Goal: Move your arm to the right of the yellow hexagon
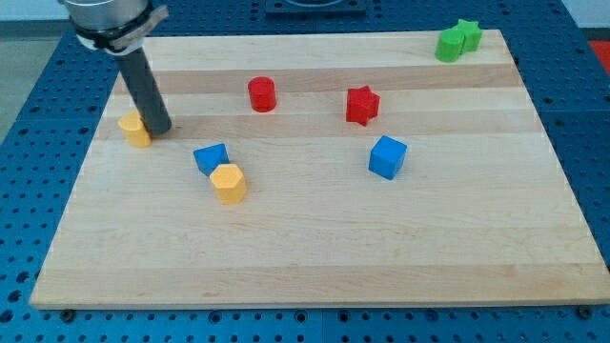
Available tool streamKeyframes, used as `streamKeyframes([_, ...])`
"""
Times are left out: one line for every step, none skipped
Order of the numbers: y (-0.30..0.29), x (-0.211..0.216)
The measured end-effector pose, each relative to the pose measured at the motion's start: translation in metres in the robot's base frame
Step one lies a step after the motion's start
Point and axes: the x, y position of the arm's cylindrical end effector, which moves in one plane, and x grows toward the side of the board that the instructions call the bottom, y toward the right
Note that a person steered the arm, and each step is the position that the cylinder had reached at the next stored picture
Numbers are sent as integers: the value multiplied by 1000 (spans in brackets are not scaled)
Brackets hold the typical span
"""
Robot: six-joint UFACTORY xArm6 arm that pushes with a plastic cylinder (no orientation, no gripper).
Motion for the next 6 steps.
streamKeyframes([-4, 4])
streamKeyframes([31, 6])
streamKeyframes([116, -2])
streamKeyframes([177, 8])
streamKeyframes([179, 65])
streamKeyframes([177, 108])
